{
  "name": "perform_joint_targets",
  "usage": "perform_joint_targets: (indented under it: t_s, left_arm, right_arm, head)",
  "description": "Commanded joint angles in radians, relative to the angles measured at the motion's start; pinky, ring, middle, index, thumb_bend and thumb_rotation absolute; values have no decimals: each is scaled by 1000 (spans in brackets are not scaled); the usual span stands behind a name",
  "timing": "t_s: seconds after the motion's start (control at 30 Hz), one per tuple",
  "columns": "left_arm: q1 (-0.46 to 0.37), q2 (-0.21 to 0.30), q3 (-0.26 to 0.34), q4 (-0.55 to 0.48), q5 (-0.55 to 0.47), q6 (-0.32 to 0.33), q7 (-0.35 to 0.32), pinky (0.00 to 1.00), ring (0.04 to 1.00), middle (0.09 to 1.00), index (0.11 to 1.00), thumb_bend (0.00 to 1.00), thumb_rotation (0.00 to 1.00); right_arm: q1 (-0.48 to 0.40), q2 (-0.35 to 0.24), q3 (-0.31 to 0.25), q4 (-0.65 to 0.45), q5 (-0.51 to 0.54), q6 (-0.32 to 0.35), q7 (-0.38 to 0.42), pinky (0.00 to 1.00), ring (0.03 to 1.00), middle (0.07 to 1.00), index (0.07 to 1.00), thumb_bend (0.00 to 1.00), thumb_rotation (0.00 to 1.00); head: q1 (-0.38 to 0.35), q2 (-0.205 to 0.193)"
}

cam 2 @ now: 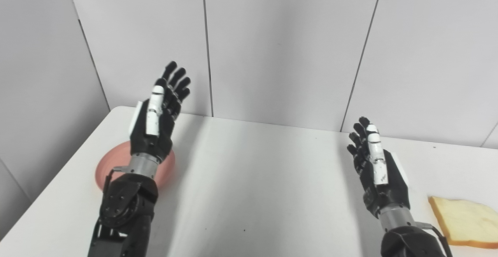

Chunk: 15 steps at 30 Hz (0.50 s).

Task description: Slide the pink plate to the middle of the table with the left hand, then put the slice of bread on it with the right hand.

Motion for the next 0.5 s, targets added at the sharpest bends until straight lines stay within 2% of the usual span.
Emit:
perform_joint_targets:
  t_s: [0.0,0.2,0.33,0.47]
  left_arm:
    - [-50,17,19,-23,17,-28,39,917,922,926,915,398,1000]
    - [-51,80,71,35,-8,-82,49,947,941,943,939,428,1000]
    - [-56,104,115,82,-30,-122,65,934,932,936,929,413,1000]
    - [-60,125,160,107,-67,-111,76,946,950,947,931,417,1000]
  right_arm:
    - [-37,-14,1,-32,7,-8,-2,1000,1000,1000,1000,183,1000]
    - [-36,-17,0,-28,13,-8,9,1000,1000,1000,1000,184,1000]
    - [-36,-18,-1,-27,18,-9,12,1000,1000,1000,1000,183,1000]
    - [-35,-19,0,-26,24,-9,12,1000,1000,1000,1000,184,1000]
  head:
    - [0,1]
    - [8,-2]
    - [10,-2]
    - [12,-2]
